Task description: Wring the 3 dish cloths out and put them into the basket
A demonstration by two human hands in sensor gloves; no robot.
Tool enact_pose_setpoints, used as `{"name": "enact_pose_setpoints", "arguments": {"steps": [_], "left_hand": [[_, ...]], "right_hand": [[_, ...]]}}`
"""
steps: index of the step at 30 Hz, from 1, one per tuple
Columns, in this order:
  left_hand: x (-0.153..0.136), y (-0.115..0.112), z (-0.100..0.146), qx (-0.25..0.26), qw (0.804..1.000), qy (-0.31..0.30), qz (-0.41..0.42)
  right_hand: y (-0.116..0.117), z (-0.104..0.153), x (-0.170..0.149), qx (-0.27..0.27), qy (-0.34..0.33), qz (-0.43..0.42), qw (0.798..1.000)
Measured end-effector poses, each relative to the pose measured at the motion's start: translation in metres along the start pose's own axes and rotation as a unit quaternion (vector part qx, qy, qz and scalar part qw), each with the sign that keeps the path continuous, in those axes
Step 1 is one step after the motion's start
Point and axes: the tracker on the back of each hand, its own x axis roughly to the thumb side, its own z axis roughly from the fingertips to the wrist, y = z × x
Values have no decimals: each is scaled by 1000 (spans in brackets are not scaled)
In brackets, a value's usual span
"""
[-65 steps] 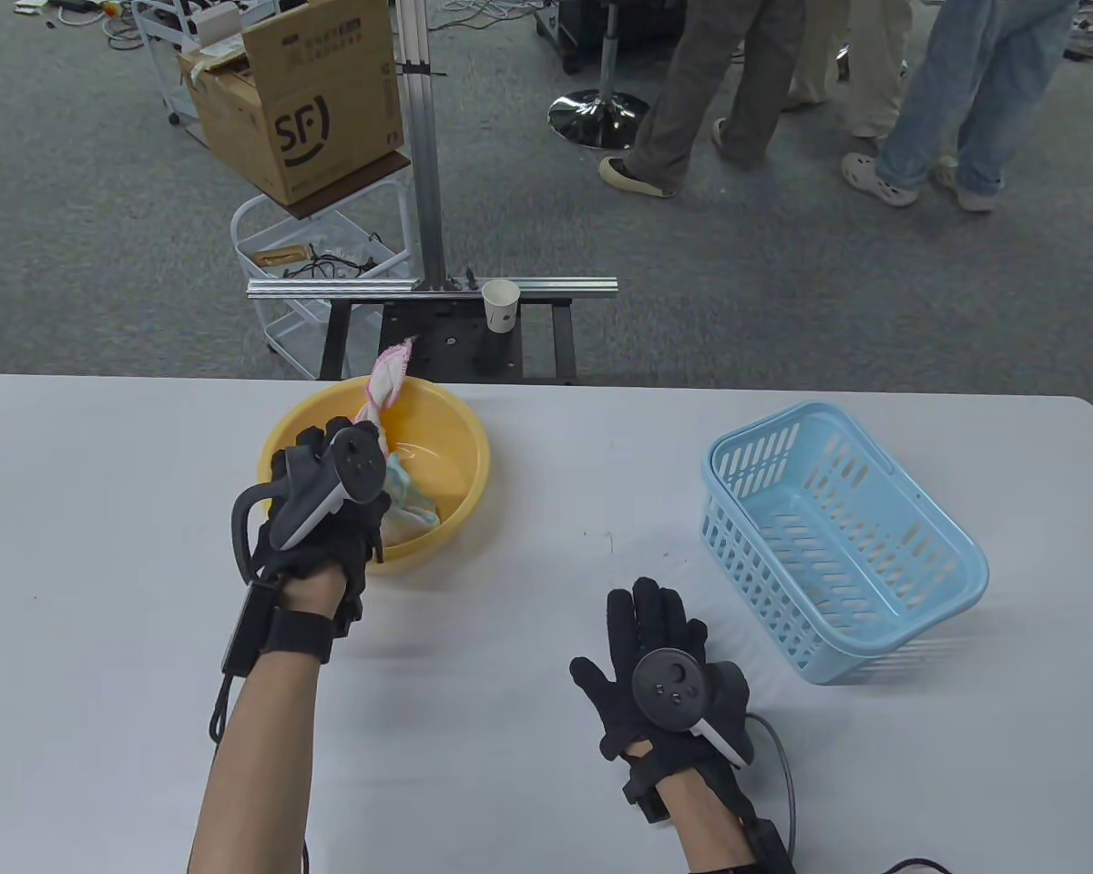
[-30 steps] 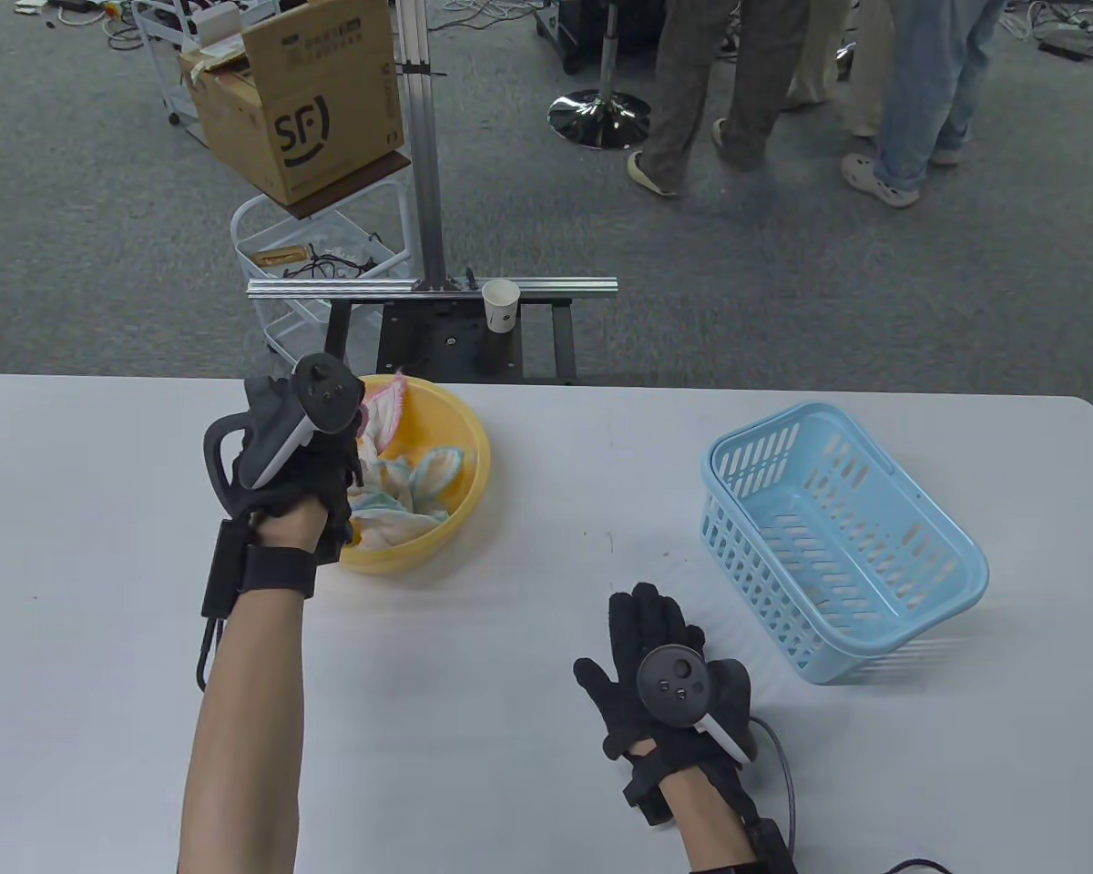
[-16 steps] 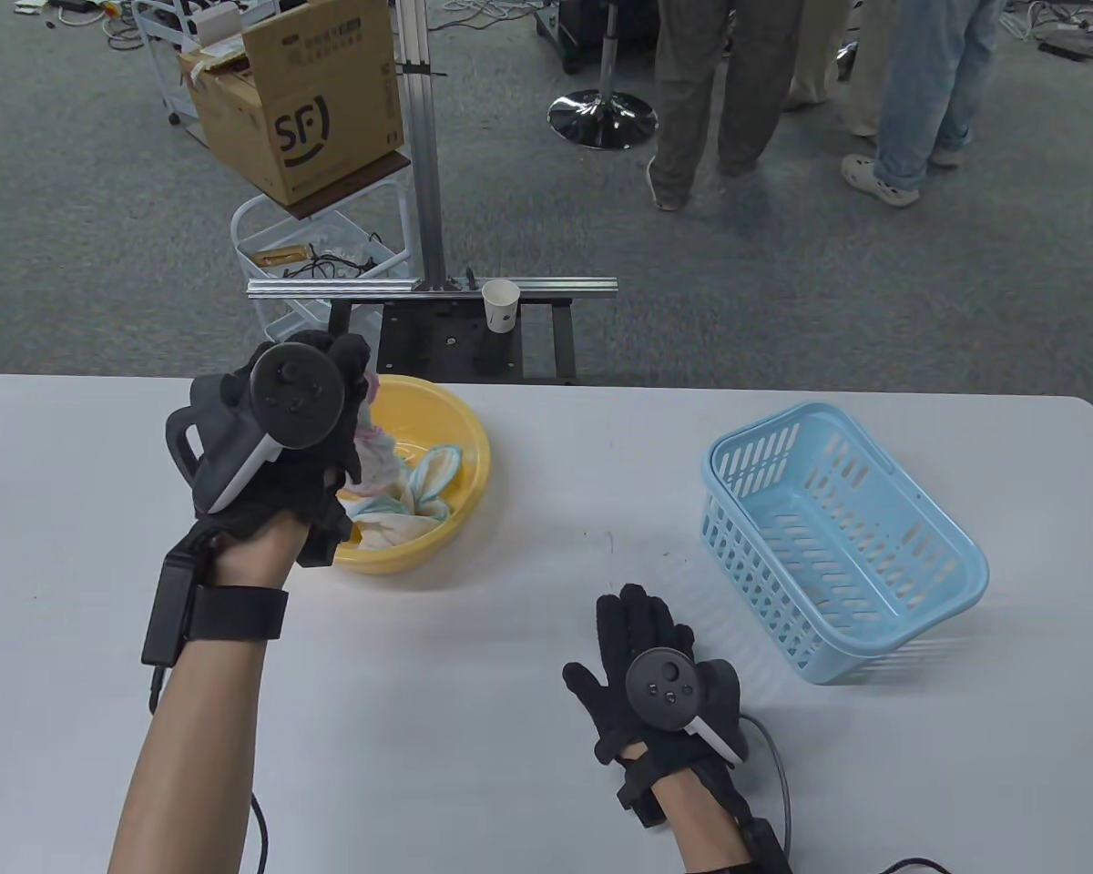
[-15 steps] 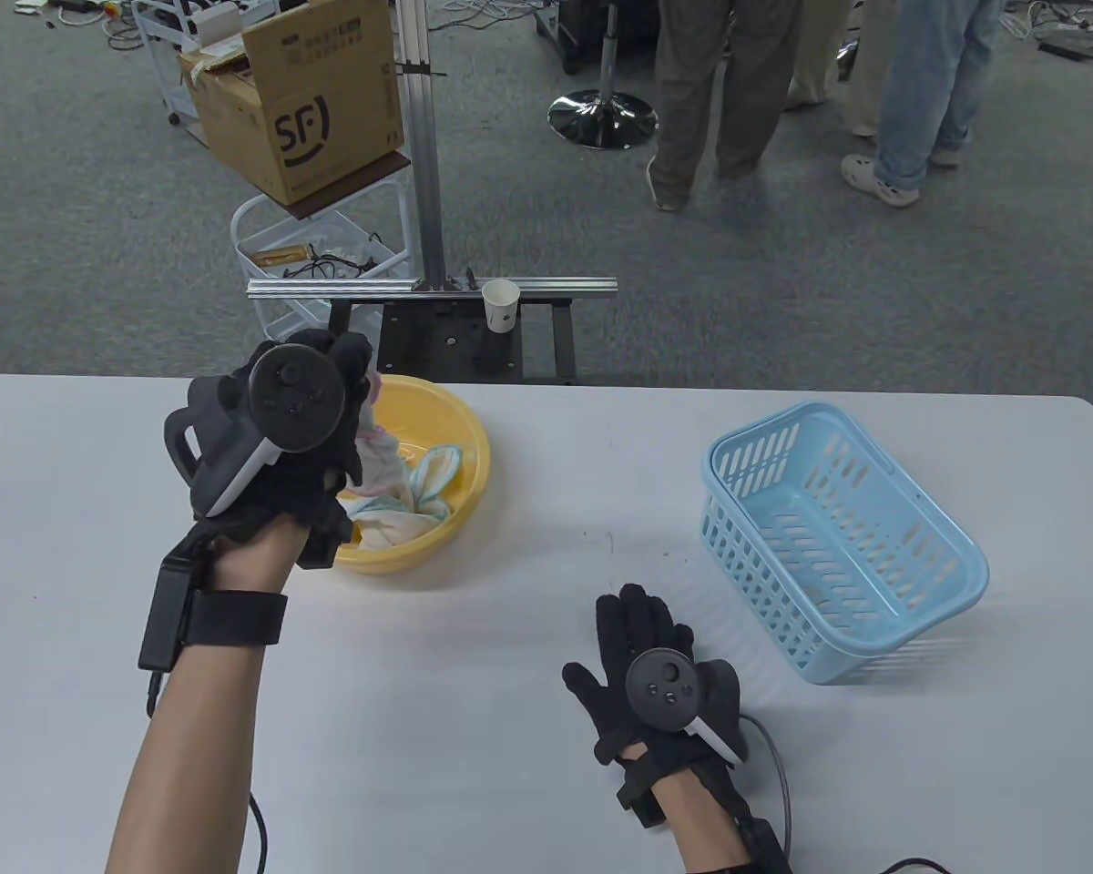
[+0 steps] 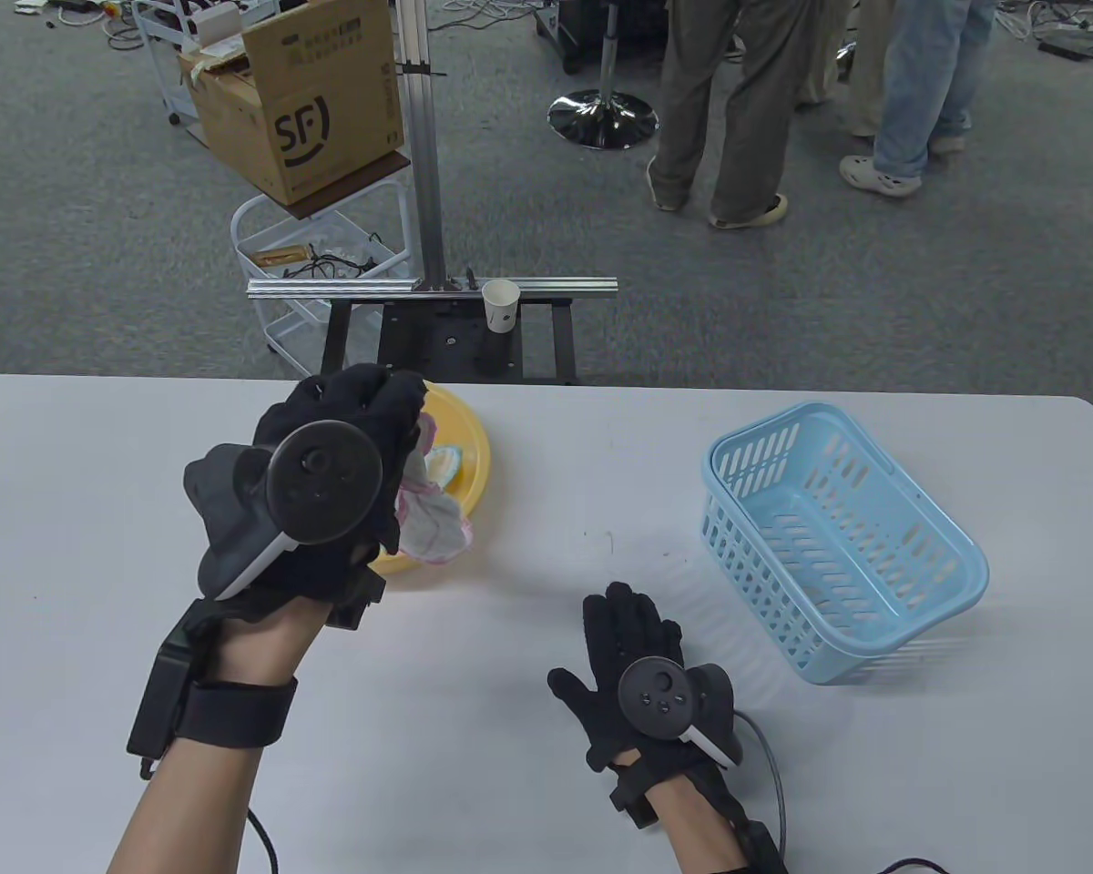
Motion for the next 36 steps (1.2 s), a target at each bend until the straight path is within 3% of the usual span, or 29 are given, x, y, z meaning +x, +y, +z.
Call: {"name": "enact_pose_setpoints", "arguments": {"steps": [5, 9, 20, 27, 32, 36], "left_hand": [[13, -13, 12, -16, 1000, -17, 1], [26, -24, 21, -29, 999, -40, -1], [72, -57, 49, -47, 992, -112, 32], [88, -67, 72, -50, 985, -146, 72], [92, -63, 89, -38, 980, -169, 94], [92, -59, 103, -16, 979, -182, 88]], "right_hand": [[-6, 1, 12, -27, -42, 34, 998], [-14, 4, 21, -90, -74, 8, 993], [-29, 13, 33, -175, -116, -44, 977], [-37, 17, 24, -229, -70, -132, 962], [-38, 15, 13, -237, -26, -155, 959], [-39, 16, 2, -238, 33, -239, 941]]}}
